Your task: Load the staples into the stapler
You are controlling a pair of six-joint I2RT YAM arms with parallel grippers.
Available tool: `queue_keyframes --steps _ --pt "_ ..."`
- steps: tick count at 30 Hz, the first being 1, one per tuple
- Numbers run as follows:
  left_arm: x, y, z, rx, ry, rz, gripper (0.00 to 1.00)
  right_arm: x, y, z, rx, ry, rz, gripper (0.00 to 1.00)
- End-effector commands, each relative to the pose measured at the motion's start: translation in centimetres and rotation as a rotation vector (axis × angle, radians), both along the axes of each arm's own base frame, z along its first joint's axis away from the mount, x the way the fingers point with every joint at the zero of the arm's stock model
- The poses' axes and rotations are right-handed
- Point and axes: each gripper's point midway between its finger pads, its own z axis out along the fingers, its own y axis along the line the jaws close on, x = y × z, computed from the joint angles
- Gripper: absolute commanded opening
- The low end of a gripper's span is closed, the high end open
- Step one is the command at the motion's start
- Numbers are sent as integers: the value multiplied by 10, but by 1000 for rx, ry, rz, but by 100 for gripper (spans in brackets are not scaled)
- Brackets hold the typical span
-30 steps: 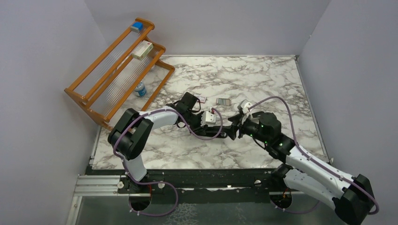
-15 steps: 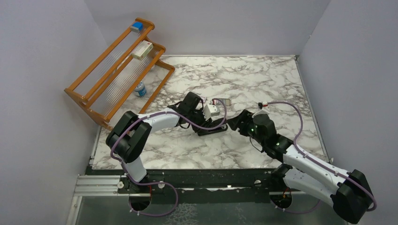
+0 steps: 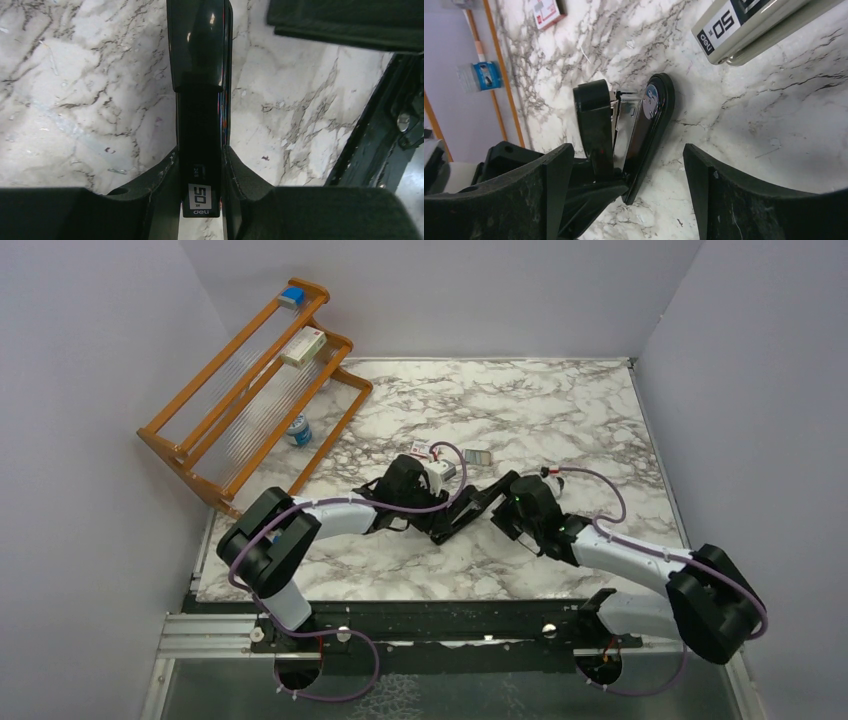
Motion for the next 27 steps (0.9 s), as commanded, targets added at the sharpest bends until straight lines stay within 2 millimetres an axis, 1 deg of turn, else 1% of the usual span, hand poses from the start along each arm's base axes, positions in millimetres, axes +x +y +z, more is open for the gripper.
queue_keyframes --steps 1,3,6,13,15,16,17,18,19,20,21,24,25,26,27 --pt "0 -25 24 -119 16 69 0 7 25 0 99 31 29 84" --pt "-2 -27 22 -114 16 67 0 6 31 -8 110 52 45 86" --pt "-3 -28 20 -112 26 62 0 8 36 -13 139 46 48 87" --pt "-7 -33 19 -117 42 39 0 13 37 -29 135 69 16 88" --pt "-8 -33 18 -116 45 36 0 15 34 -36 120 82 -4 86" --pt "-9 -33 18 -115 44 32 0 16 32 -40 102 88 -13 81" --pt "-10 -33 17 -111 43 29 0 17 30 -45 83 95 -20 72" --pt "-10 -33 16 -107 43 24 0 17 28 -50 69 98 -22 49" --pt "-11 -33 15 -101 42 21 0 18 27 -52 59 91 -27 20" --pt "-11 -33 15 -95 40 19 0 19 25 -53 50 72 -22 4" --pt "-11 -32 14 -89 36 18 0 19 25 -53 50 55 -16 1" --pt "-10 -30 14 -70 21 18 0 18 24 -47 35 7 18 1" --pt "-9 -29 14 -65 12 16 0 18 24 -45 22 -2 32 4" --pt "-7 -29 14 -58 3 15 0 19 25 -40 16 -21 48 18" --pt "-5 -27 13 -44 -6 15 0 20 26 -35 7 -47 70 35"
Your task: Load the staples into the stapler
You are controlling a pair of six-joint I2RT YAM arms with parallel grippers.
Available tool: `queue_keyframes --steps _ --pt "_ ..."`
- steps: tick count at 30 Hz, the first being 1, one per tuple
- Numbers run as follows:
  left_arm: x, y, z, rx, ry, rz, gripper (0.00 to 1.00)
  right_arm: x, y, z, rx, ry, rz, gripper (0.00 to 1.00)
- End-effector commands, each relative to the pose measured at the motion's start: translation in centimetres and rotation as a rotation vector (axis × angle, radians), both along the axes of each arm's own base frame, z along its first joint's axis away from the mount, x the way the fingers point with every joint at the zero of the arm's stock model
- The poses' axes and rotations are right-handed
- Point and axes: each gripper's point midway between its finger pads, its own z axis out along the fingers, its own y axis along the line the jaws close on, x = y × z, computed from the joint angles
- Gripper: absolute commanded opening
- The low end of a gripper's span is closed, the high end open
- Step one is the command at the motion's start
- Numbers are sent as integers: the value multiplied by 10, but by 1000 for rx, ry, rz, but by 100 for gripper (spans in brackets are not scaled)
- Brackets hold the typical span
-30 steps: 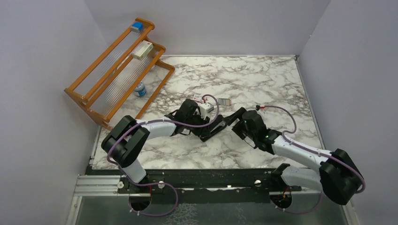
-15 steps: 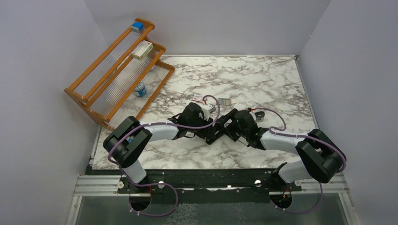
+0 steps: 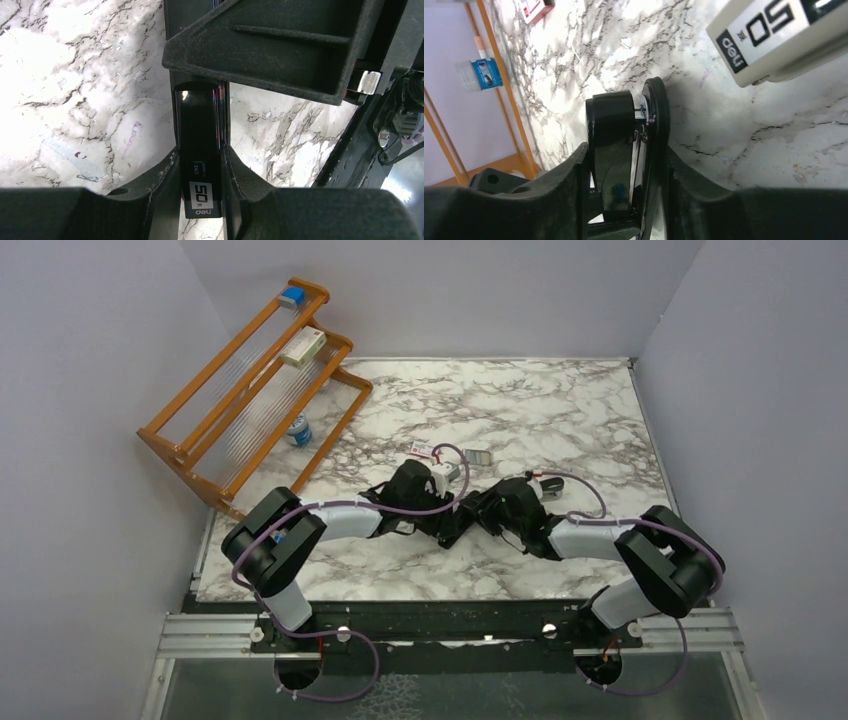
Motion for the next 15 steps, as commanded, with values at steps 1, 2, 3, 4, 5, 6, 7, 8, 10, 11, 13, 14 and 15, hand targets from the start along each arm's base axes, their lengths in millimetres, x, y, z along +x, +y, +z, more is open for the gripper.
queue_keyframes --steps 1,2,3,4,5,6,7,8,10,11,13,14,15 --pt "8 -10 15 0 -89 -56 0 5 -5 14 -85 -125 66 55" --pt "11 -9 14 17 -102 -60 0 4 -6 16 -100 -132 78 73" --pt "14 -8 13 38 -114 -63 0 3 -7 19 -116 -141 92 80" --pt "18 -6 12 60 -128 -64 0 1 -9 21 -132 -142 100 84" --pt "21 -5 10 82 -141 -67 0 -1 -13 24 -149 -142 100 86" --pt "24 -5 9 99 -151 -71 0 -4 -18 26 -166 -143 98 88" --pt "27 -5 9 110 -164 -79 0 -8 -24 28 -188 -141 95 88" --pt "29 -3 9 123 -182 -87 0 -10 -31 32 -205 -146 85 89" --pt "35 0 -2 165 -186 -94 0 -16 -47 41 -241 -152 50 89" --pt "39 2 -3 183 -193 -95 0 -18 -55 48 -257 -164 30 89" --pt "49 7 -5 220 -216 -94 0 -22 -73 63 -294 -206 -12 89" --pt "54 8 -5 236 -231 -98 0 -24 -82 72 -309 -233 -30 89" --pt "59 9 -6 254 -250 -105 0 -25 -90 82 -324 -269 -45 89"
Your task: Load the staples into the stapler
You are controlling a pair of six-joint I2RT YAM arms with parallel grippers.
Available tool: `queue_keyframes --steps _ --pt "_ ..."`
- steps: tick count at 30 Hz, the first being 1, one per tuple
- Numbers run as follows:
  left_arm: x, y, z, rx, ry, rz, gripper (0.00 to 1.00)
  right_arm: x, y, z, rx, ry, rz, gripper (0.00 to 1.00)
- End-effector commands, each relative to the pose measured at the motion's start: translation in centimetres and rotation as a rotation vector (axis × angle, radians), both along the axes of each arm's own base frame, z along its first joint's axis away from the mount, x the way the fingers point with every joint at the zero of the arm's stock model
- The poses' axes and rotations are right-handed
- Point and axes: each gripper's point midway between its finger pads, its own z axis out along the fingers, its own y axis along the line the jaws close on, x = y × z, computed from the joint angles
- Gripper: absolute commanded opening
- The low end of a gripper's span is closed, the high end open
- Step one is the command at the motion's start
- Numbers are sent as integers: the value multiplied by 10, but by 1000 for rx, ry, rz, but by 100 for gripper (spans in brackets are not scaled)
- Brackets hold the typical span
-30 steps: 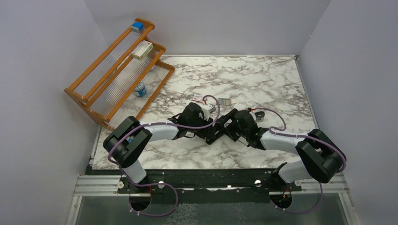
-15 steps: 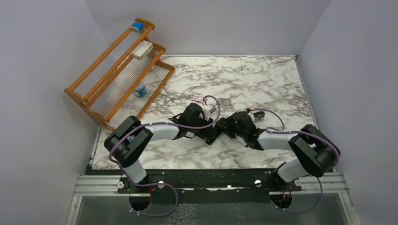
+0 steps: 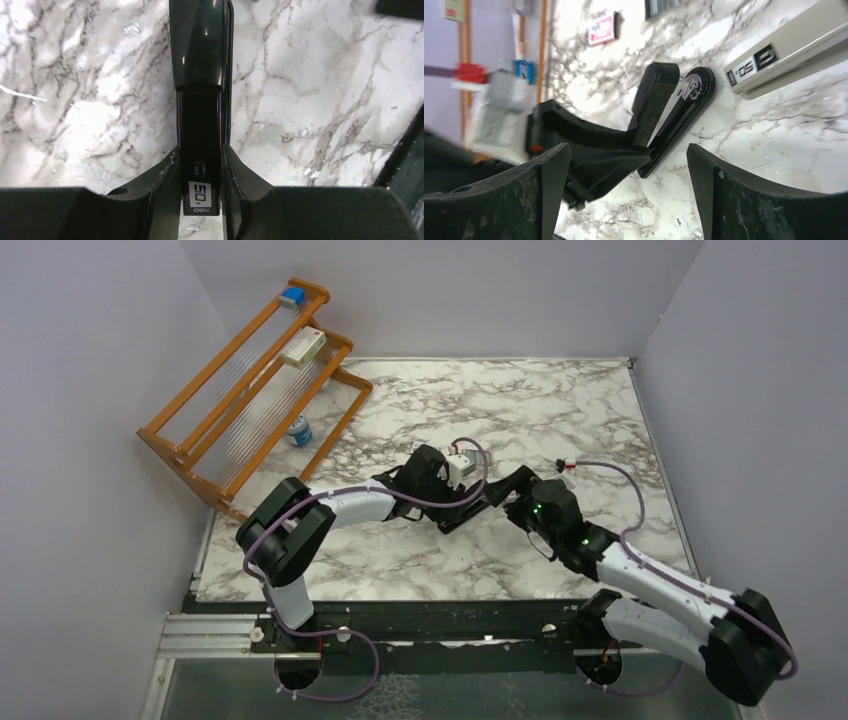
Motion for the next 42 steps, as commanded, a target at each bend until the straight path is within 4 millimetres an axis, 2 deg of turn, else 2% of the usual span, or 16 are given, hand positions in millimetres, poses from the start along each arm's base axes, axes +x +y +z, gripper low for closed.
queue_keyframes --steps 1,7,10,14,16,20,22,24,27,30,35,37,40,42 --pt "30 10 -7 121 -113 -25 0 -14 -56 11 -181 -83 -107 89" --pt "62 -2 -15 200 -193 -84 4 -22 -88 85 -220 -370 -135 88" --pt "74 -7 -22 239 -215 -111 19 -27 -93 106 -245 -450 -115 88" --pt "83 -10 -14 246 -263 -132 38 -27 -95 111 -324 -488 -83 88" --pt "84 -11 -7 236 -284 -146 52 -26 -98 108 -367 -457 -82 89" --pt "83 -10 6 225 -315 -152 60 -22 -102 115 -424 -459 -89 91" --pt "83 -10 16 215 -332 -146 96 -20 -100 122 -422 -492 -84 91" --pt "84 -8 32 202 -357 -131 99 -20 -96 131 -422 -545 -62 91" --pt "87 0 66 171 -421 -67 99 -18 -94 142 -441 -590 -47 91" --pt "91 13 108 95 -493 33 99 -15 -94 150 -502 -582 -23 100" --pt "87 43 160 -47 -567 260 99 -9 -93 161 -579 -586 -3 100" --pt "87 65 174 -71 -623 373 99 -9 -93 168 -591 -614 -2 100" --pt "86 117 189 -97 -671 650 99 -9 -95 175 -603 -644 -5 100" --pt "78 149 198 -134 -682 797 99 -10 -96 177 -607 -658 -7 100"
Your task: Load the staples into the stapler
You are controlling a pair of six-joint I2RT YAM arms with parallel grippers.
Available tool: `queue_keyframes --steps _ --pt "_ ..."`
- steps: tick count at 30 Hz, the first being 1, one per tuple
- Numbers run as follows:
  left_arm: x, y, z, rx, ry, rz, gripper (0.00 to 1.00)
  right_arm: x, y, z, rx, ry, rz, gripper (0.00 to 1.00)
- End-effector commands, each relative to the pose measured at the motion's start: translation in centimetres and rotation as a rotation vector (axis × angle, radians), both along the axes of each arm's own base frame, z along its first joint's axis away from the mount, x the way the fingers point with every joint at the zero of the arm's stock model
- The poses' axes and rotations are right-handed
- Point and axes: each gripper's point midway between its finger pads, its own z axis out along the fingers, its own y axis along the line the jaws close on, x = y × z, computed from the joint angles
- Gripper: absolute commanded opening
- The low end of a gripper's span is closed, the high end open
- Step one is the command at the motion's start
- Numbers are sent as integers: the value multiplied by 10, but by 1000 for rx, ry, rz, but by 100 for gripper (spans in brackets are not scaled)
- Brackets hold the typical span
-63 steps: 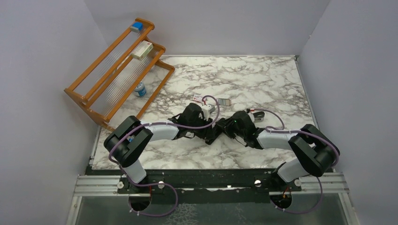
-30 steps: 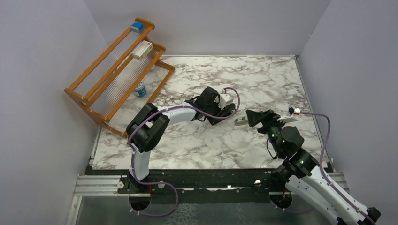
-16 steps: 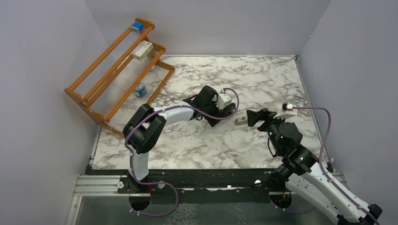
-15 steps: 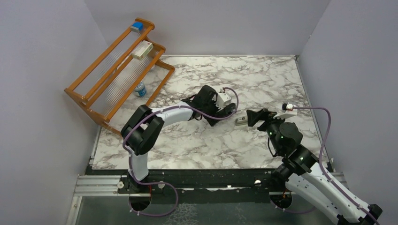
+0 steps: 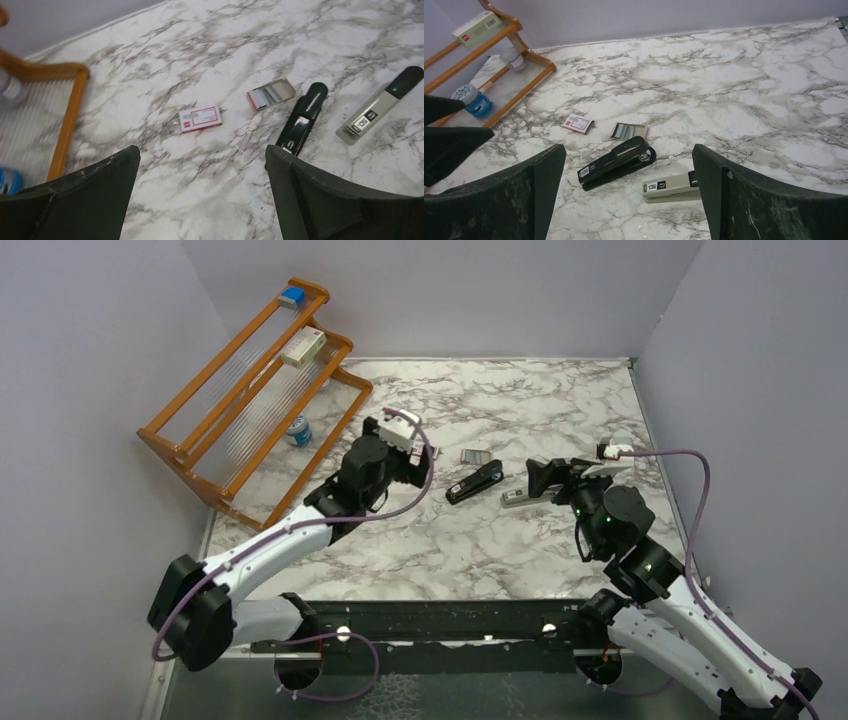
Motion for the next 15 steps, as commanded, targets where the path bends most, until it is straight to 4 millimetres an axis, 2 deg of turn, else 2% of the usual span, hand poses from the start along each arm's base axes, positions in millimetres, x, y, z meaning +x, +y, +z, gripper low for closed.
queue_keyframes --steps 1,5,10,15 --pt "-1 82 24 -198 -82 414 99 -1 -3 20 -24 -70 7 100" --pt "-29 128 12 -223 -86 551 99 -3 -6 17 -11 -63 -5 100" --pt "-59 156 -2 -299 -120 572 99 -12 -9 11 38 -84 5 100" --pt "-74 185 -1 -407 -154 682 99 -14 -13 7 100 -82 -18 100"
